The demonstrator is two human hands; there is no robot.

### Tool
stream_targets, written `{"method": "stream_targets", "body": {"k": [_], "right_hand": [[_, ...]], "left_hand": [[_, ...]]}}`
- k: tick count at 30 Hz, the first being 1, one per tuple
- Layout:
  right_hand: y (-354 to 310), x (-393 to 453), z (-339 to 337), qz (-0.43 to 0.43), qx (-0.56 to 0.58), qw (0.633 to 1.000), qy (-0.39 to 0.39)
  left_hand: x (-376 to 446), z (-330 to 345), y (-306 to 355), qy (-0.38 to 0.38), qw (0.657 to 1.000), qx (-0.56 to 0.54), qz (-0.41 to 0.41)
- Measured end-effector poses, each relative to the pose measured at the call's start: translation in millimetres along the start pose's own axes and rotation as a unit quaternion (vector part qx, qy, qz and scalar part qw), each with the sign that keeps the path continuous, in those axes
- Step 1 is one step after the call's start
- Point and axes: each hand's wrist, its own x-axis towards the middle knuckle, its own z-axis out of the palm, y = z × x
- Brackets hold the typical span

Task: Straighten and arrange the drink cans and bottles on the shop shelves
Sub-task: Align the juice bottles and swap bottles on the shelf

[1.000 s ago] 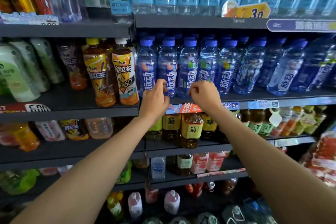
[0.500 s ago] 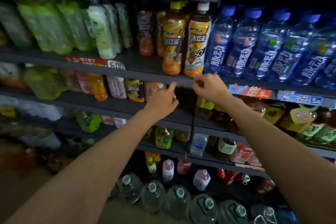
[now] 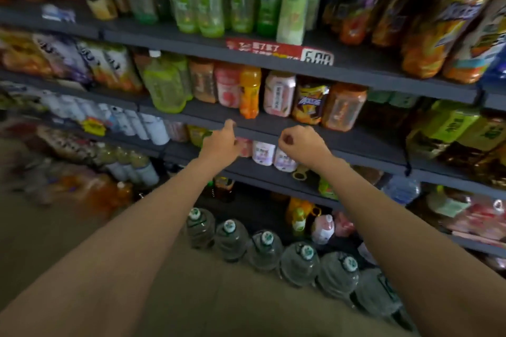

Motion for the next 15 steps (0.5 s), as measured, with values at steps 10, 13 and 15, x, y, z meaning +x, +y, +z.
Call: {"method": "stream_targets", "body": {"k": [10,13,15], "right_hand": [[-51,79,58,0.124,0.177,0.976,0.002],[-53,119,69,0.141,0.227,0.963,0.023],[-52,151,73,0.16,0.25,0.954,0.049]], "left_hand": [[44,-25,-81,-0.026,0.998,-0.047,-0.04],[67,-33,-90,-0.055,0.997,-0.055,-0.026],[87,-39,-97,-0.073,0.996,-0.059,-0.01]]}}
